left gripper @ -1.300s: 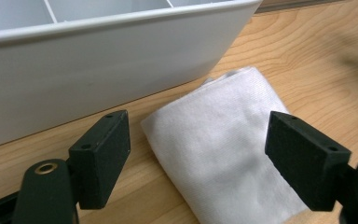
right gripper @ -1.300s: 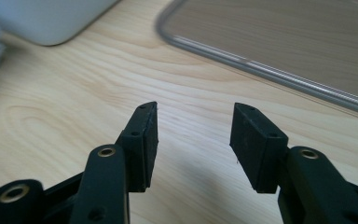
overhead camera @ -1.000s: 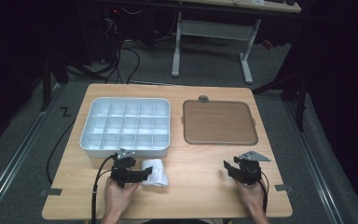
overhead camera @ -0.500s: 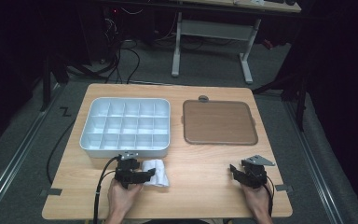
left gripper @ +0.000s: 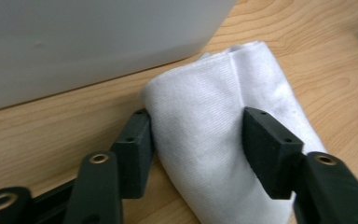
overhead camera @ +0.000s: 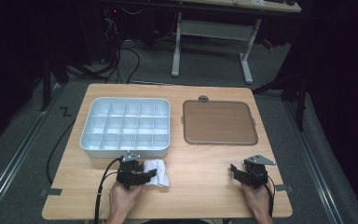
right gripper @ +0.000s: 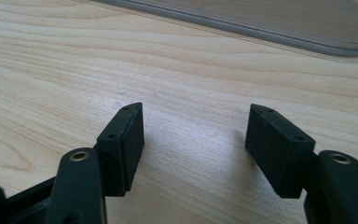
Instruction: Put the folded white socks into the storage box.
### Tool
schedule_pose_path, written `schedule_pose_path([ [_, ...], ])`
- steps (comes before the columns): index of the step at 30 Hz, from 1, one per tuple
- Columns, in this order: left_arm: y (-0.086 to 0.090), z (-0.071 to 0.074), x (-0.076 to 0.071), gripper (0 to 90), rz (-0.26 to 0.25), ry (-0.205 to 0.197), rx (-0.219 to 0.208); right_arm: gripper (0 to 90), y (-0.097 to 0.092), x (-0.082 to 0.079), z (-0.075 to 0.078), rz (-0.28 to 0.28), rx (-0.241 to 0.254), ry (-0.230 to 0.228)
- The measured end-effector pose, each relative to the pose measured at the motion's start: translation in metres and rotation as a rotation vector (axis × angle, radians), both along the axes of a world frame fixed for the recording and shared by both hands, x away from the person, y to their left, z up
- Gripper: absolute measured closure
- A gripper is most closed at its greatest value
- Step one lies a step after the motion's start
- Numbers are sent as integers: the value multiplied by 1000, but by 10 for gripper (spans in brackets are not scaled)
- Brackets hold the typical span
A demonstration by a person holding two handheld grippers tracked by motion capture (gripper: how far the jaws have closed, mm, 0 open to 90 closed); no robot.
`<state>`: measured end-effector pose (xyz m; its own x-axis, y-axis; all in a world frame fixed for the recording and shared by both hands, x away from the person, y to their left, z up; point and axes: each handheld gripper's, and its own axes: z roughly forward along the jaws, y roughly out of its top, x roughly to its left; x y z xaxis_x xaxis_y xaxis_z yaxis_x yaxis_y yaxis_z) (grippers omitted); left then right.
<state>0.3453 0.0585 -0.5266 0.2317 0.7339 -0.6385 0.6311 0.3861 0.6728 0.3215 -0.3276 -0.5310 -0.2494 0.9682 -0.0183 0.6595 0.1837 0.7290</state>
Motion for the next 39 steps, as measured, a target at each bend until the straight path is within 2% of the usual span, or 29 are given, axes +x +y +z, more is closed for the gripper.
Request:
schedule_pose_path([
  [5, -1, 0, -3, 598, -18, -24, -4, 365, 1, 0, 0, -6, -1, 0],
  [11, -1, 0, -4, 671, -25, -35, -6, 365, 1, 1, 0, -3, -1, 0],
  [14, 0, 1, -3, 716, -36, -31, 0, 333, 3, 1, 0, -18, -12, -3],
  [17, -3, 4, -4, 733, -52, -37, 47, 326, 5, 2, 0, -39, -19, -6],
  [18, -3, 5, -4, 737, -56, -32, 50, 328, 5, 2, 0, -41, -23, -9],
  [20, -2, 6, -4, 743, -67, -22, 55, 329, 4, 3, 0, -34, 0, 4],
  [25, 0, 8, -5, 748, -71, -15, 27, 326, 5, 3, 0, -34, 0, 4],
  [32, 3, 11, -5, 749, -84, -14, 13, 330, 6, 4, 0, -40, 1, 4],
  [39, 10, 20, -9, 751, -83, -14, -6, 332, 7, 3, 0, -40, -2, 3],
])
